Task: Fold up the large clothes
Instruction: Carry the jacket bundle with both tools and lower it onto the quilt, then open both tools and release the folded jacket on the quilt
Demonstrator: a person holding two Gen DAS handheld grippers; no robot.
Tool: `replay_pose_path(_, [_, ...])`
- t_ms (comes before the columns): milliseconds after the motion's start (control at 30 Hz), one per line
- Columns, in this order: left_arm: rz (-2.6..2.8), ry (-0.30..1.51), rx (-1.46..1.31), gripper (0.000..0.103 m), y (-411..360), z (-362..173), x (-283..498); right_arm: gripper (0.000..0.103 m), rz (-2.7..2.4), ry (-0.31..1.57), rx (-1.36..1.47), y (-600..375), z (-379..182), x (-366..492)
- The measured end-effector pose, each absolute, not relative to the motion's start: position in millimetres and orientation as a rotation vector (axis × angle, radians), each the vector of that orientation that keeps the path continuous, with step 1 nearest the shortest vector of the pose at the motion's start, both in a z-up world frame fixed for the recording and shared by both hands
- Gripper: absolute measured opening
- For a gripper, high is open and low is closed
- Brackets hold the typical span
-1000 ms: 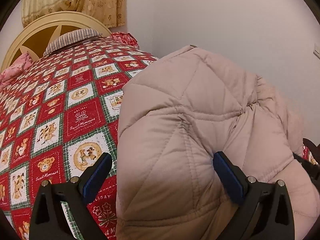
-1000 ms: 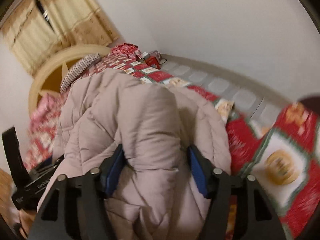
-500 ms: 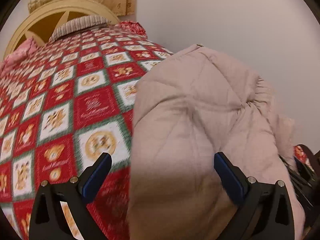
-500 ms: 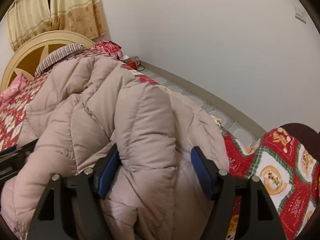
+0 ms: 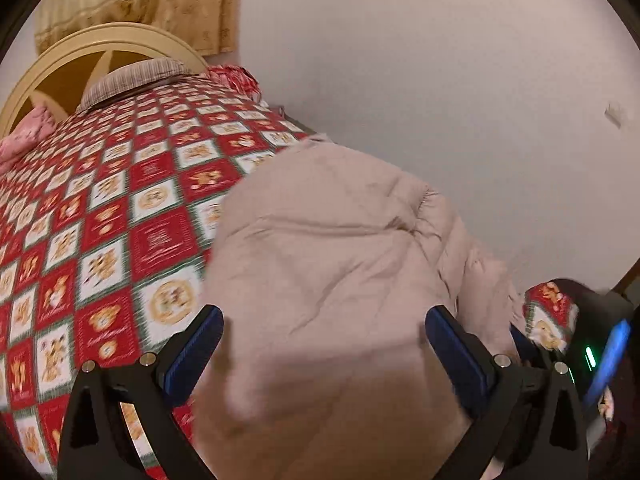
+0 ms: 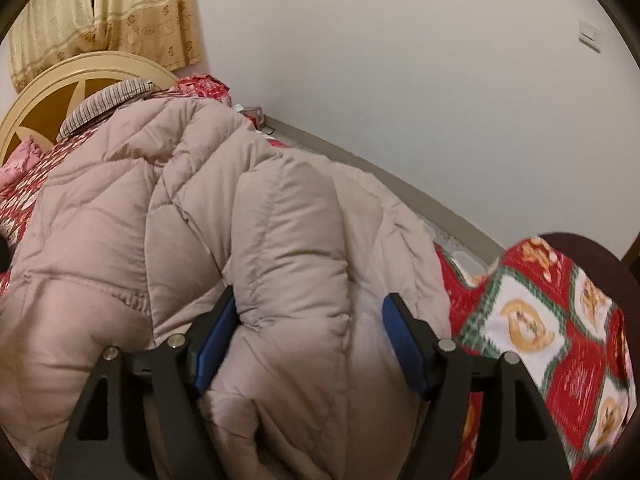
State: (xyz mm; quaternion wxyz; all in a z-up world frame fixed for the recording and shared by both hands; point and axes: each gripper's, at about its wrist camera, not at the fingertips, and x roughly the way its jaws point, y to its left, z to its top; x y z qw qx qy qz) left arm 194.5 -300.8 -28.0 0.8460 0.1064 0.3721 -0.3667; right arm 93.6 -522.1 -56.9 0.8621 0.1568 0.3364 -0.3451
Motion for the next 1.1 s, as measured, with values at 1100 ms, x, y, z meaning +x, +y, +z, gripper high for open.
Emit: replay_pose_path(1100, [-0.693,0.629,0.421,0.102,-298,-22,175,0.079,-0.739,0.630,0.431,-525,-55,65])
